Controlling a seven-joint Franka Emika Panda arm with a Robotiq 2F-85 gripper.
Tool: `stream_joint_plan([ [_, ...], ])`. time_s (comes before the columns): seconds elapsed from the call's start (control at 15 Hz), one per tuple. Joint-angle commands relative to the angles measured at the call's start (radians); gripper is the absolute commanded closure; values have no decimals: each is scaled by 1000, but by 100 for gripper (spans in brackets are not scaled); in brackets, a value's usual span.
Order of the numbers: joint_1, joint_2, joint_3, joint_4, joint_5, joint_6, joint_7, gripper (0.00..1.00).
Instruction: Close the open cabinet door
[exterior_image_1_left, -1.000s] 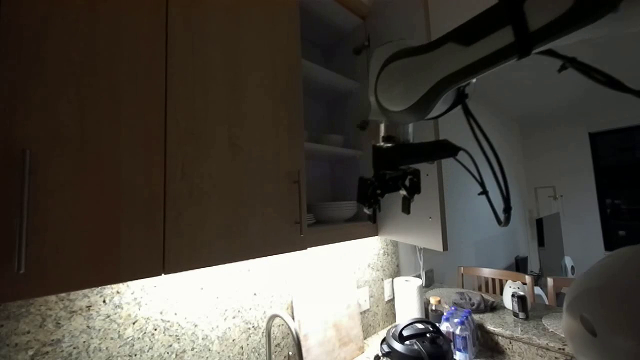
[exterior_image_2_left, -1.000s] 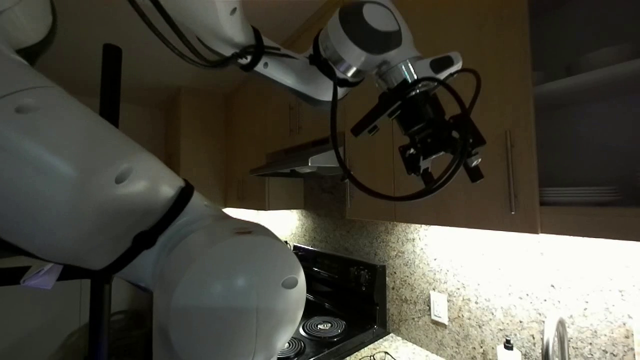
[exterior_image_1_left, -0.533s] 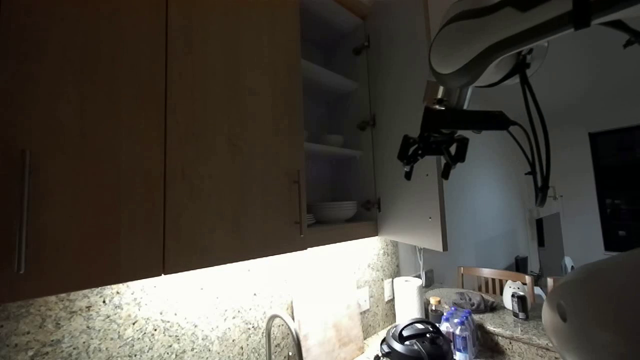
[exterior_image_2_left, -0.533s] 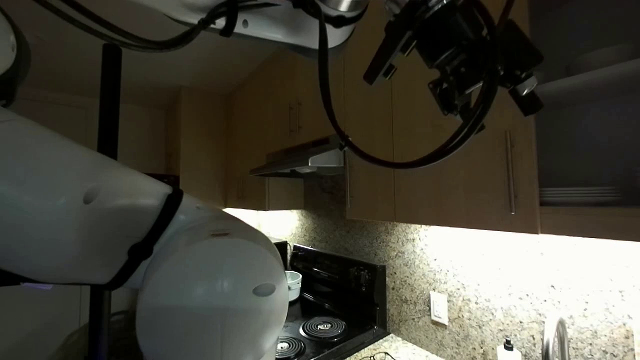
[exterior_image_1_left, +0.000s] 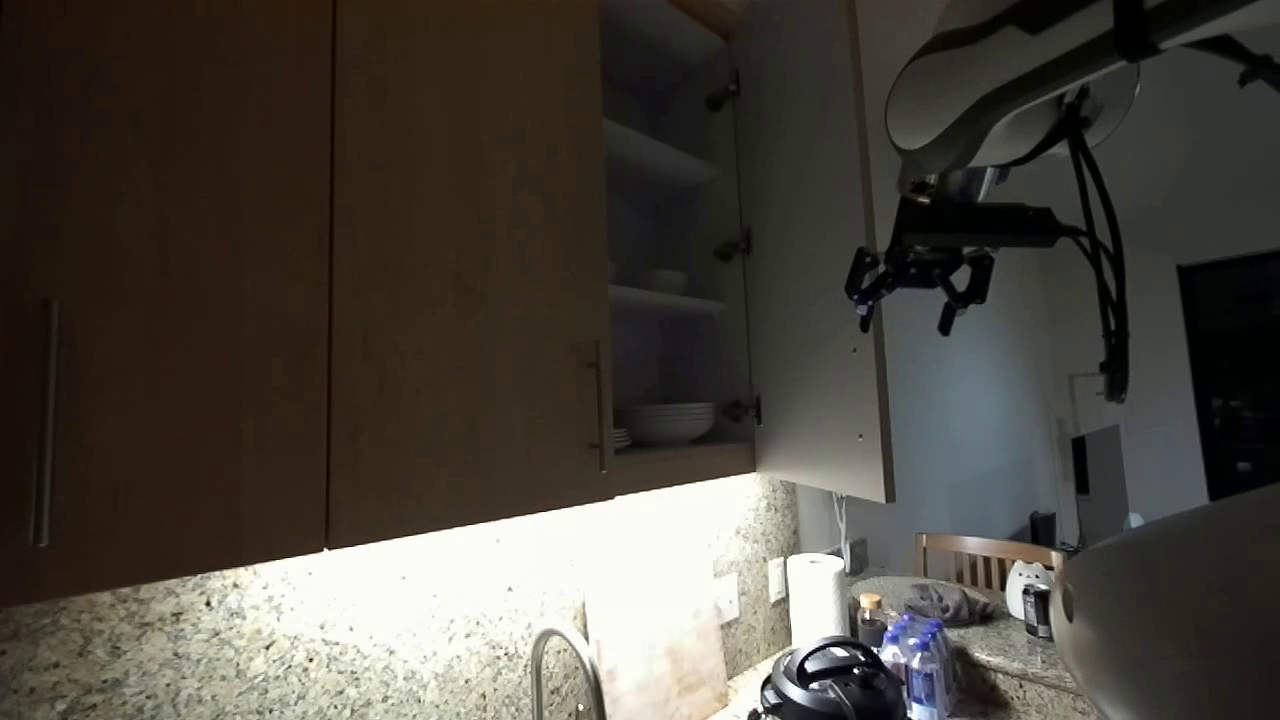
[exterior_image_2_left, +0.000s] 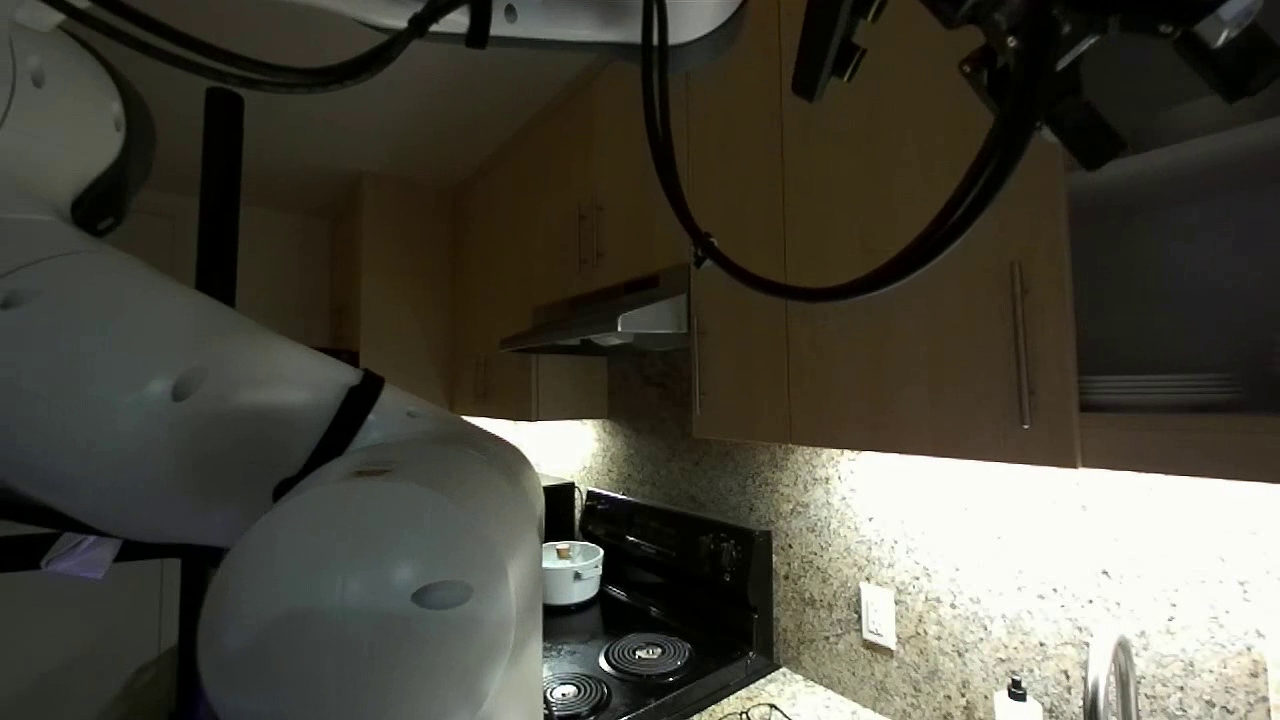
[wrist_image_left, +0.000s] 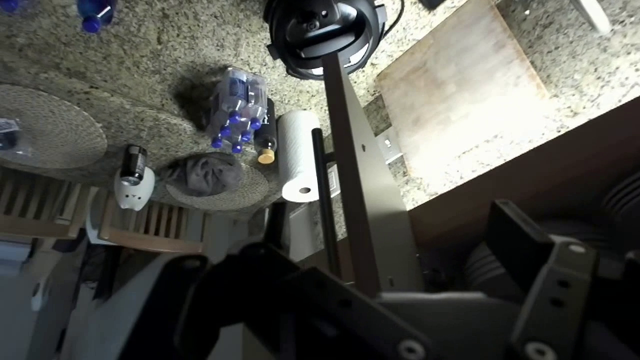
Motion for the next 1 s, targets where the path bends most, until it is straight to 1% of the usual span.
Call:
stream_joint_plan([
  [0.0,-63,34,-2,34,-19,9,39,0],
  [0.07,-74,34,-10,41,-20,4,33,0],
  [0.13,-85,35,-17,47,-19,-1,29,3],
  [0.2,-92,36,-27,53,-16,-4,17,26],
  [0.33,-107,43,-44,71,-6,-9,15,30],
  [0.4,-117,49,-50,80,-3,-7,23,36],
  [0.47,-123,59,-58,90,5,-2,33,44],
  [0.6,-136,80,-63,110,18,11,61,58],
  [0.93,-149,128,-51,168,47,38,151,90],
])
